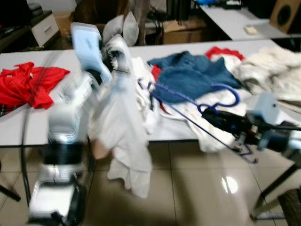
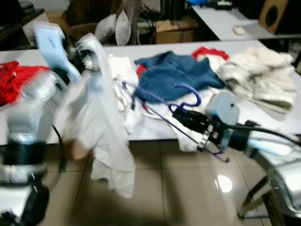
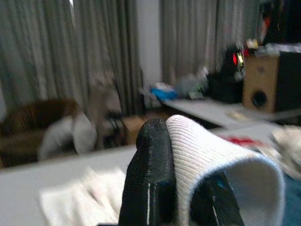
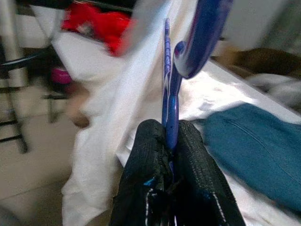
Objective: Hang hanger
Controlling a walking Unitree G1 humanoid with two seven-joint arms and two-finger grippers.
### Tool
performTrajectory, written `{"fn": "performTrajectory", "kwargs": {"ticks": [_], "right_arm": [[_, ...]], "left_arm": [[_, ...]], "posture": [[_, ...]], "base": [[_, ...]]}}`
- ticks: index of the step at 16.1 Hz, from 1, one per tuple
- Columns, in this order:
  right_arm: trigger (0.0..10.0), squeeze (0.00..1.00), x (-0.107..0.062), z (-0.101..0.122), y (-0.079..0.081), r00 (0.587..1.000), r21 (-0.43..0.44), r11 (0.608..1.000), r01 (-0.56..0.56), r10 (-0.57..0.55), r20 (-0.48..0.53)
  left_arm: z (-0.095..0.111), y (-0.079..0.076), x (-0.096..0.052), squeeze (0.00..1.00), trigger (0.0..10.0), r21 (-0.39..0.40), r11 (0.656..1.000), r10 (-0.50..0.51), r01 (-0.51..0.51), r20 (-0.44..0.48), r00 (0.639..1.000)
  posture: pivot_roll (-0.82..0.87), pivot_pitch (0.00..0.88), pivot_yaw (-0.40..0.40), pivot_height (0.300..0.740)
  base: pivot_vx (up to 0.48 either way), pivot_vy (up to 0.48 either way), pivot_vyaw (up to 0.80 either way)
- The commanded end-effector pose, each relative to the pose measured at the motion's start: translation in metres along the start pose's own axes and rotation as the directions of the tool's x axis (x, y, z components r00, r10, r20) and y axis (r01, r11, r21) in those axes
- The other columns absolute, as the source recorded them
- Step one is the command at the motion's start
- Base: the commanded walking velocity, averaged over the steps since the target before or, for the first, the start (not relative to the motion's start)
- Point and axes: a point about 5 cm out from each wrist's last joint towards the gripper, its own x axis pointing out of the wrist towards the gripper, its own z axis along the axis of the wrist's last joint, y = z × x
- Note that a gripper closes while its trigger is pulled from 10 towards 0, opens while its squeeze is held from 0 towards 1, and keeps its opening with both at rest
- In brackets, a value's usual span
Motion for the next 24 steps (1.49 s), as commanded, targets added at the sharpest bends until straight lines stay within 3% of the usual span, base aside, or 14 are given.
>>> {"fn": "performTrajectory", "kwargs": {"ticks": [1, 4, 9, 14, 16, 18, 20, 22, 23, 24], "right_arm": [[10.0, 0.00, -0.005, 0.004, 0.004, 0.997, -0.006, 0.997, -0.076, 0.076, -0.021], [10.0, 0.00, -0.008, 0.009, 0.008, 0.985, -0.012, 0.986, -0.165, 0.164, -0.044], [10.0, 0.00, 0.010, 0.015, 0.010, 0.956, -0.045, 0.955, -0.294, 0.293, -0.022], [10.0, 0.00, 0.051, 0.019, -0.013, 0.963, -0.123, 0.955, -0.269, 0.270, -0.011], [10.0, 0.00, 0.074, 0.022, -0.034, 0.973, -0.173, 0.958, -0.231, 0.229, -0.031], [10.0, 0.00, 0.092, 0.042, -0.076, 0.998, -0.309, 0.949, -0.057, 0.048, -0.035], [10.0, 0.00, 0.097, 0.071, -0.107, 0.992, -0.366, 0.922, 0.125, -0.122, 0.032], [10.0, 0.00, 0.093, 0.112, -0.142, 0.925, -0.416, 0.827, 0.379, -0.339, 0.170], [10.0, 0.00, 0.086, 0.138, -0.154, 0.857, -0.410, 0.754, 0.513, -0.420, 0.300], [10.0, 0.00, 0.082, 0.152, -0.157, 0.819, -0.403, 0.720, 0.565, -0.433, 0.376]], "left_arm": [[0.007, 0.012, 0.006, 0.00, 10.0, 0.019, 0.999, 0.027, -0.027, 0.012, 1.000], [0.031, 0.020, 0.021, 0.00, 10.0, 0.042, 0.999, 0.013, -0.016, 0.075, 0.997], [0.075, 0.020, 0.046, 0.00, 10.0, 0.070, 0.996, -0.068, 0.056, 0.181, 0.981], [0.095, 0.001, 0.050, 0.00, 10.0, 0.064, 0.981, -0.191, 0.181, 0.238, 0.952], [0.097, -0.004, 0.041, 0.00, 10.0, 0.065, 0.972, -0.233, 0.224, 0.259, 0.937], [0.102, -0.005, 0.029, 0.00, 10.0, 0.069, 0.967, -0.256, 0.247, 0.290, 0.922], [0.114, -0.005, 0.020, 0.00, 10.0, 0.055, 0.959, -0.278, 0.277, 0.348, 0.895], [0.132, -0.004, 0.010, 0.00, 10.0, 0.043, 0.952, -0.291, 0.302, 0.431, 0.854], [0.140, 0.002, 0.004, 0.00, 10.0, 0.039, 0.961, -0.260, 0.275, 0.473, 0.842], [0.146, 0.008, -0.001, 0.00, 10.0, 0.021, 0.969, -0.223, 0.247, 0.508, 0.832]], "posture": [[-0.15, 0.000, 0.085, 0.740], [-0.16, 0.000, 0.091, 0.740], [-0.14, 0.000, 0.088, 0.740], [-0.14, 0.000, 0.087, 0.740], [-0.13, 0.000, 0.073, 0.740], [-0.12, 0.000, 0.062, 0.740], [-0.12, 0.000, 0.055, 0.740], [-0.12, 0.000, 0.048, 0.740], [-0.11, 0.000, 0.040, 0.740], [-0.11, 0.000, 0.038, 0.740]], "base": [[0.345, 0.000, 0.00], [0.355, 0.000, 0.00], [0.361, 0.000, 0.00], [0.349, 0.000, 0.00], [0.000, 0.000, 0.00], [0.000, 0.000, 0.00], [0.000, 0.000, 0.00], [0.000, 0.000, 0.00], [0.000, 0.000, 0.00], [0.000, 0.000, 0.00]]}}
